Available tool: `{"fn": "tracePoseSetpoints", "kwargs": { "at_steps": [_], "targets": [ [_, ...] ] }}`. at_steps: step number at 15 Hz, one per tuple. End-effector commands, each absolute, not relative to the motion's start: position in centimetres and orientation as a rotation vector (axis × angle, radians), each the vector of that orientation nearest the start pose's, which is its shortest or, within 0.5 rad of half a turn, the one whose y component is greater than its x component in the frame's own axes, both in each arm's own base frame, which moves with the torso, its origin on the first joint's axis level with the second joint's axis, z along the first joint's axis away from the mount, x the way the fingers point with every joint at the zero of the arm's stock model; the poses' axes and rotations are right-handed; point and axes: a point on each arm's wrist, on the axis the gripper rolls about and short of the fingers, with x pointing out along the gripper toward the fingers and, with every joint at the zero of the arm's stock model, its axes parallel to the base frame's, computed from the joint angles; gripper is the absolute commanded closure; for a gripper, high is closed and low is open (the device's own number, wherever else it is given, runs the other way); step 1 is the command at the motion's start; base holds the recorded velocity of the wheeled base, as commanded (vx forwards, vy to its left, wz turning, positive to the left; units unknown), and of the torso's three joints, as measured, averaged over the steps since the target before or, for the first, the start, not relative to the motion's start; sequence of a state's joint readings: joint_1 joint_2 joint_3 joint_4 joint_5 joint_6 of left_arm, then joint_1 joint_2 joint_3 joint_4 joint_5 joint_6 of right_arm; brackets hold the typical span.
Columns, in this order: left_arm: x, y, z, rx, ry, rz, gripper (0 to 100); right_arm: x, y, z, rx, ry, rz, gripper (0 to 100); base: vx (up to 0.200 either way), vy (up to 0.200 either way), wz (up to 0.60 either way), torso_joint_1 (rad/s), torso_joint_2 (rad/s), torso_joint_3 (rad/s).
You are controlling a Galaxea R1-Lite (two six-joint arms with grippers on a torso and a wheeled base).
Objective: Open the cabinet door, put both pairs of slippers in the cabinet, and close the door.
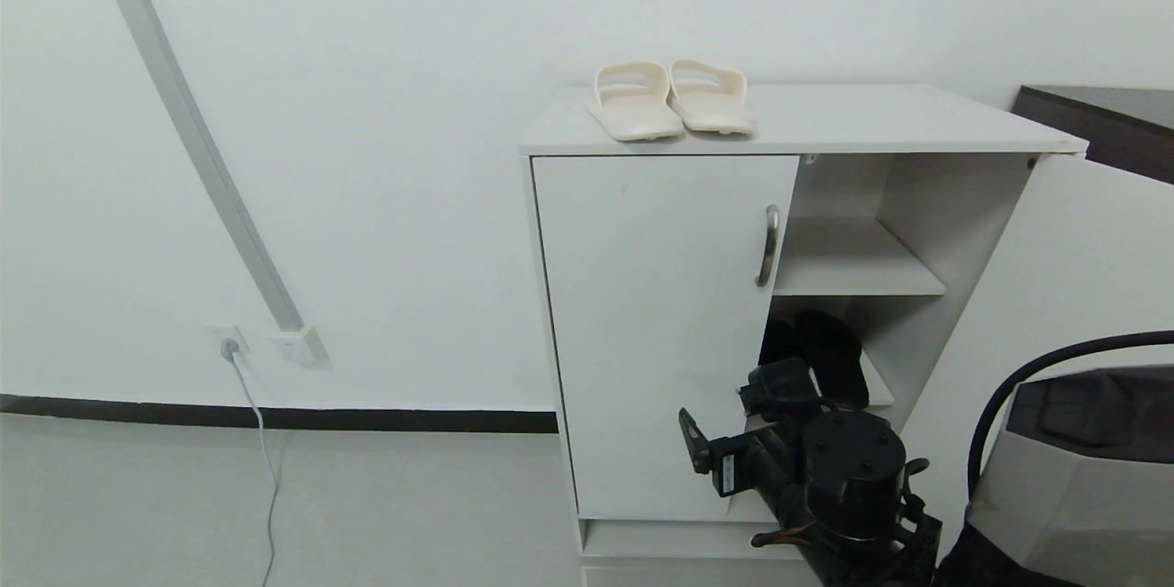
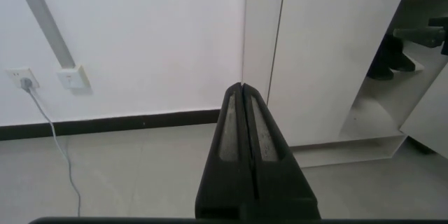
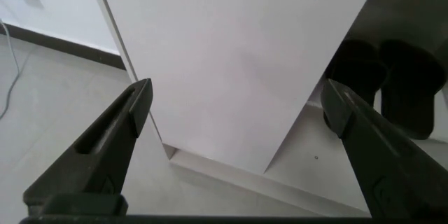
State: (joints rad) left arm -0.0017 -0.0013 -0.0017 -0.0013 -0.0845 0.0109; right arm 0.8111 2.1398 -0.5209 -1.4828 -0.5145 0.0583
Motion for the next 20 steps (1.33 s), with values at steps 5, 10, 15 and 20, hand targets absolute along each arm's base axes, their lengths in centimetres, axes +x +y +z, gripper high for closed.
{"fn": "tracePoseSetpoints", "kwargs": {
  "at_steps": [5, 10, 15, 20],
  "targets": [
    [-2.3, -0.19, 7.61, 0.011, -0.004, -0.086, 100, 23.35, 22.99, 5.9, -0.03, 0.121, 0.294, 0, 0.0, 0.0, 0.0, 0.138, -0.46, -0.335],
    [-2.3, -0.19, 7.61, 0.011, -0.004, -0.086, 100, 23.33, 22.97, 5.89, -0.029, 0.122, 0.293, 0, 0.0, 0.0, 0.0, 0.169, -0.49, -0.321],
    [-2.3, -0.19, 7.59, 0.011, -0.002, -0.086, 100, 23.34, 22.99, 5.9, -0.026, 0.118, 0.294, 0, 0.0, 0.0, 0.0, 0.207, -0.52, -0.313],
    [-2.3, -0.19, 7.61, 0.011, -0.004, -0.086, 100, 23.34, 22.99, 5.9, -0.026, 0.118, 0.294, 0, 0.0, 0.0, 0.0, 0.234, -0.55, -0.326]
  ]
}}
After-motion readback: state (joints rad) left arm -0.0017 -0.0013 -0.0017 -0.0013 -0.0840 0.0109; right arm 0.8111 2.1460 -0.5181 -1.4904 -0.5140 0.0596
